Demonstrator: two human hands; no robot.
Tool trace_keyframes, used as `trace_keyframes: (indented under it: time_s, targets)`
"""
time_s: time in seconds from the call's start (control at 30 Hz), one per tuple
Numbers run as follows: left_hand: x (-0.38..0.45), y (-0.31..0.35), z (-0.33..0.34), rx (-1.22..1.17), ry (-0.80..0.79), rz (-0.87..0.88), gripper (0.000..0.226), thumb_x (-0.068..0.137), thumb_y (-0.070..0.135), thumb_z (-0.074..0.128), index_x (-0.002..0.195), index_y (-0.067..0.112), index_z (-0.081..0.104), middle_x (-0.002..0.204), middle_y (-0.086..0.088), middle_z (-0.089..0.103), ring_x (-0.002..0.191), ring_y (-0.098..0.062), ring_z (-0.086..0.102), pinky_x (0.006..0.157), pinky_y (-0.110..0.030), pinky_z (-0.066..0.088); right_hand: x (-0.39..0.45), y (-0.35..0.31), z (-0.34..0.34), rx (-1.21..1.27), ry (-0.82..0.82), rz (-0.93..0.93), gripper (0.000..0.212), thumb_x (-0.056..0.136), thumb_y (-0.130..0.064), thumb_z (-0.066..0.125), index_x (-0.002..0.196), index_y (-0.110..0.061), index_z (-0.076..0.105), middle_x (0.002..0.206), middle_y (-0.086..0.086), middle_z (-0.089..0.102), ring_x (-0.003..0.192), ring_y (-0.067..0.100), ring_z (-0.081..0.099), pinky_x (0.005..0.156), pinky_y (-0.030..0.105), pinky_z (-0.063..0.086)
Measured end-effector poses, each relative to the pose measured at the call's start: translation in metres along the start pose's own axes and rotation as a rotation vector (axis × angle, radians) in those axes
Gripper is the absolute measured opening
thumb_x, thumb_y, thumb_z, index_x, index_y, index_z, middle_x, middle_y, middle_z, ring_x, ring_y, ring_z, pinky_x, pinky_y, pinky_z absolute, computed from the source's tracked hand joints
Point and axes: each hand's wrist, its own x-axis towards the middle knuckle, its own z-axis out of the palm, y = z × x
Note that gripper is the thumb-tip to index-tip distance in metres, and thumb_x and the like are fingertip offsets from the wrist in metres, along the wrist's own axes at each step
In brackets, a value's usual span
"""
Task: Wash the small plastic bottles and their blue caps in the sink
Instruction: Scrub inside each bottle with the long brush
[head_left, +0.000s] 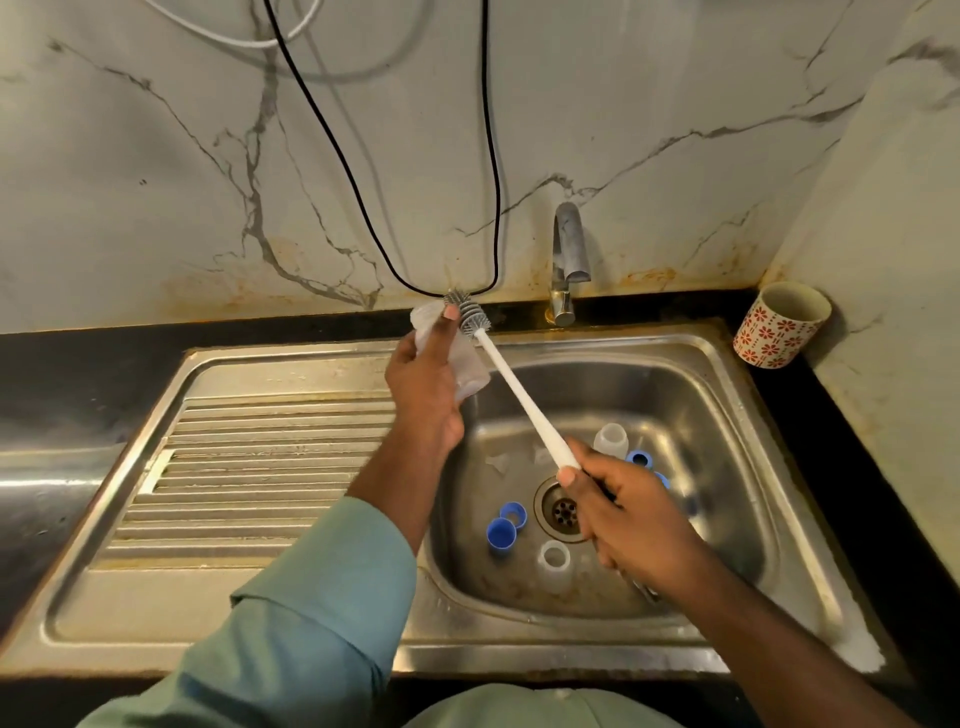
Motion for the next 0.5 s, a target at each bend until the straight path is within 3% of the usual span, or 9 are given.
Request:
trace_keyframes:
  time_s: [0.1, 0.17, 0.27, 0.4, 0.5]
  targets:
    - [0.010, 0.014, -0.006, -0.087, 0.065, 0.021, 0.045, 0.081, 0.032, 0.080, 0.117, 0.011, 0.064, 0.109, -0.011, 0.069, 0.101, -0.029, 0.068, 0.075, -0.042, 0.061, -0.009, 0.008, -0.003, -0.064, -0.035, -0.029, 0.027, 0.099, -0.027, 0.051, 0.115, -0.049, 0.057, 0.053, -0.009, 0.045, 0.045, 0.002, 0.038, 0.045, 0.017, 0.036]
    - [0.011, 0.015, -0.006, -0.016, 0.066, 0.009, 0.039, 0.087, 0.037, 0.073, 0.117, 0.014, 0.064, 0.108, -0.009, 0.068, 0.098, -0.026, 0.067, 0.076, -0.040, 0.060, -0.016, 0.008, -0.002, -0.068, -0.058, -0.022, 0.031, 0.099, -0.026, 0.051, 0.123, -0.046, 0.055, 0.052, -0.012, 0.045, 0.044, 0.002, 0.039, 0.045, 0.015, 0.036]
    - [-0.001, 0.000, 0.002, 0.047, 0.006, -0.057, 0.040, 0.094, 0.046, 0.060, 0.121, 0.017, 0.063, 0.110, -0.007, 0.068, 0.099, -0.022, 0.064, 0.076, -0.035, 0.055, -0.004, 0.002, 0.003, -0.016, 0.005, -0.039, 0.027, 0.099, -0.028, 0.052, 0.115, -0.048, 0.059, 0.052, -0.009, 0.043, 0.044, 0.002, 0.039, 0.043, 0.016, 0.037]
    - [0.013, 0.013, -0.005, -0.065, 0.114, -0.003, 0.045, 0.087, 0.049, 0.069, 0.117, 0.017, 0.063, 0.112, -0.008, 0.068, 0.102, -0.027, 0.067, 0.080, -0.041, 0.059, -0.014, 0.003, -0.001, -0.023, -0.039, -0.026, 0.030, 0.100, -0.026, 0.050, 0.120, -0.047, 0.058, 0.052, -0.011, 0.042, 0.043, 0.002, 0.038, 0.043, 0.016, 0.036]
    - [0.013, 0.008, -0.010, 0.033, 0.028, 0.058, 0.047, 0.079, 0.044, 0.078, 0.112, 0.014, 0.066, 0.110, -0.008, 0.071, 0.103, -0.028, 0.068, 0.085, -0.048, 0.059, -0.021, -0.002, 0.001, 0.082, -0.036, 0.056, 0.029, 0.100, -0.025, 0.051, 0.119, -0.046, 0.057, 0.055, -0.007, 0.047, 0.042, 0.005, 0.040, 0.040, 0.022, 0.036]
